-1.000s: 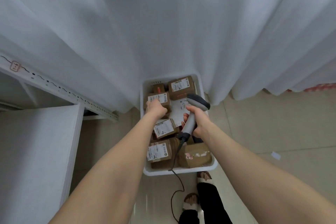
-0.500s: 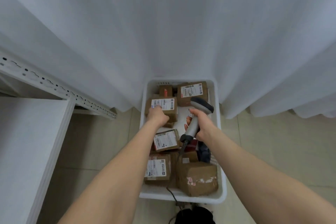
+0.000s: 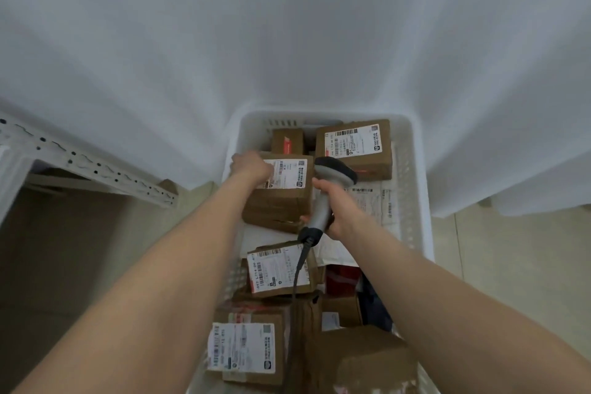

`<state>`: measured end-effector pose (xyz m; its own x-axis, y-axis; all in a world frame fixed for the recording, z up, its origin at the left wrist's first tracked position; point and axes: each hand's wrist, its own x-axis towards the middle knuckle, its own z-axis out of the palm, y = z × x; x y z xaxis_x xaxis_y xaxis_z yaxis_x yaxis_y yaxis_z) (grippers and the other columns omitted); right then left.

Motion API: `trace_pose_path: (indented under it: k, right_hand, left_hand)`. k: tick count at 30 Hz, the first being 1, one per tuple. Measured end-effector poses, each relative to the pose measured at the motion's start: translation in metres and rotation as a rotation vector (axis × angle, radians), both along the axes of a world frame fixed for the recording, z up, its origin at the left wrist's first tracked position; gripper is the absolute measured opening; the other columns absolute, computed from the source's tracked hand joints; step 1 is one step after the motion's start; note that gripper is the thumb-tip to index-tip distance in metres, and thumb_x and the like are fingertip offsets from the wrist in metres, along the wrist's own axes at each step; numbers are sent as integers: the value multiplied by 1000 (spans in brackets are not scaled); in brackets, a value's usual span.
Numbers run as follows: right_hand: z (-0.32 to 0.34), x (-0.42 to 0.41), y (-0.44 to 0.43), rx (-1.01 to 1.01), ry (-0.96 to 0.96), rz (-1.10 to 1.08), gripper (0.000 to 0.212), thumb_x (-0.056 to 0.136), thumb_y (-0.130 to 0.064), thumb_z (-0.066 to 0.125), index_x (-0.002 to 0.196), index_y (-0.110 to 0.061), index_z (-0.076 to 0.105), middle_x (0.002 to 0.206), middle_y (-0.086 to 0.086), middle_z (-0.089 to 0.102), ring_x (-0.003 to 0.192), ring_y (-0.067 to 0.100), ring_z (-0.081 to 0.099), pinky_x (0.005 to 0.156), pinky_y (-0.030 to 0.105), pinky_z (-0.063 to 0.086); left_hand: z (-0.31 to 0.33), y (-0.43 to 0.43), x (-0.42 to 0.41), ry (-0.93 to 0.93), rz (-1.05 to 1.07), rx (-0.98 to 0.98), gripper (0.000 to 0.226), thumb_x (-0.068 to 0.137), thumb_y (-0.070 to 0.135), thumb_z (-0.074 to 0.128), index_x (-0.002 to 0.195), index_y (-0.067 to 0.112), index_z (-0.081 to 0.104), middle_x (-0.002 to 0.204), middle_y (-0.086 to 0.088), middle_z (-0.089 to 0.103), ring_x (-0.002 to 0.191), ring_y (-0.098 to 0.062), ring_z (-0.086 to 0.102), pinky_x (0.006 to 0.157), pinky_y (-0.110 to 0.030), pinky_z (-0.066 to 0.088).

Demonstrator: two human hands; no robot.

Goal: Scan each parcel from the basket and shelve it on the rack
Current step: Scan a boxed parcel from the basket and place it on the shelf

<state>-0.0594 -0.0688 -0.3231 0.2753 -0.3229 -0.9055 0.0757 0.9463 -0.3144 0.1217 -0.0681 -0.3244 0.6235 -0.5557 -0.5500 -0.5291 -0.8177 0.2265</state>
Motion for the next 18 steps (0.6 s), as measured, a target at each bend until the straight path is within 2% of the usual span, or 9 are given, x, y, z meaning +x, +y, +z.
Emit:
trace_pose_path:
  k: [3,6,8,10,13,15,18]
  right_hand:
    - [-19,-1,-4,-25,7,18,43,82,-30,76,116,-15,56,108,16,66,96,35,66,71,43,60]
    - [-26,-9,-8,-39,41,1,39,81,-31,76,113,-14,62,101,12,71,91,31,69,74,44,58]
    - [-29,-18,-12,-51,82,-41,39,81,-29,77,114,-14,61,101,11,72,91,30,69,76,45,57]
    - [-30,-27,-15,-68,132,-51,42,82,-27,76,119,-14,60,106,10,71,96,30,68,87,50,55]
    - [-27,-37,-14,-78,154,-60,37,84,-25,74,117,-15,61,107,9,72,96,29,68,93,50,53]
    - [-18,-43,-13,-78,161,-69,36,85,-23,74,118,-14,61,107,9,72,97,29,68,93,50,53]
    - [8,-49,-11,-54,152,-112,38,85,-20,73,119,-12,59,109,11,70,99,32,66,90,51,54]
  left_hand:
    - [-16,-1,7,-36,-51,96,67,84,47,64,138,14,42,138,-18,42,127,-35,41,104,-42,38]
    - [-25,-1,-4,84,35,4,79,72,48,77,136,17,42,131,-11,54,119,-30,52,99,-45,45]
    - [-28,-2,-13,224,135,-92,70,72,38,80,128,12,47,121,-9,62,109,-27,61,94,-44,50]
    - [-27,-2,-20,436,308,-181,62,76,30,78,127,10,49,107,-9,67,96,-25,67,86,-43,55]
    - [-16,8,-23,688,528,-199,56,77,30,77,123,18,49,87,-4,70,71,-22,71,55,-35,56]
    - [-7,16,-24,721,560,-175,49,76,33,77,117,16,55,85,-2,69,76,-20,67,57,-32,50]
    - [20,20,-24,784,568,-240,51,77,33,76,123,20,57,84,0,71,76,-16,67,54,-27,50]
